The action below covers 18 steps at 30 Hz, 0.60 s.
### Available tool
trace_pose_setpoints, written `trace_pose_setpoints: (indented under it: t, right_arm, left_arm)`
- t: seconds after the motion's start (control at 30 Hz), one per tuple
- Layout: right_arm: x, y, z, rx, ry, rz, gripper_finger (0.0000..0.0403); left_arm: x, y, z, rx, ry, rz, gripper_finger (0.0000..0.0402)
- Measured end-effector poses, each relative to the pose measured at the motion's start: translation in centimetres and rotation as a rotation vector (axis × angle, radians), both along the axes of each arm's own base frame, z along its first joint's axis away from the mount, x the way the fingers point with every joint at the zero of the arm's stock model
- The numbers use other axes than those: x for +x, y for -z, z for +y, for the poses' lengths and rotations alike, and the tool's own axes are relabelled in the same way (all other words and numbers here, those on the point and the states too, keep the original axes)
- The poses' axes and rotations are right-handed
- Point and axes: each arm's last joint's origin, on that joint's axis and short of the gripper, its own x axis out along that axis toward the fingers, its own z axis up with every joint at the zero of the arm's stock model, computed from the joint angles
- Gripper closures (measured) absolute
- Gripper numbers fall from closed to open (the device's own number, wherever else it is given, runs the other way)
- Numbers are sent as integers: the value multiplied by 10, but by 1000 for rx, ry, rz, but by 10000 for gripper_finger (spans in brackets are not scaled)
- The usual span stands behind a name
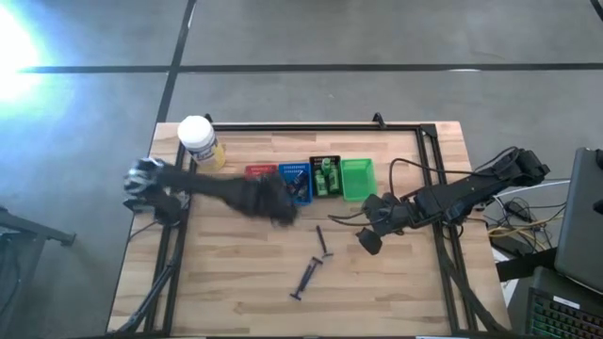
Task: Pick & Place Travel size toiletries
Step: Put the gray deodorant into the red bin
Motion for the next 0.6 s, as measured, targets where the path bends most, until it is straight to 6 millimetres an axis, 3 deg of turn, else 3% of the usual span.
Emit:
trace_pose_setpoints:
  t: [0.1, 0.23, 0.4, 0.6]
  right_arm:
    - [0, 0, 0, 7, 20, -3, 65]
    - [0, 0, 0, 19, 42, -5, 56]
    - [0, 0, 0, 31, 64, -8, 44]
    - [0, 0, -1, 23, 71, -12, 48]
  left_arm:
    - [-15, 13, 43, -128, -64, -122, 193]
    - [-34, 48, 77, -231, -172, -213, 193]
    - [-55, 56, 81, -239, -224, -224, 193]
    - [-62, 51, 83, -210, -225, -250, 193]
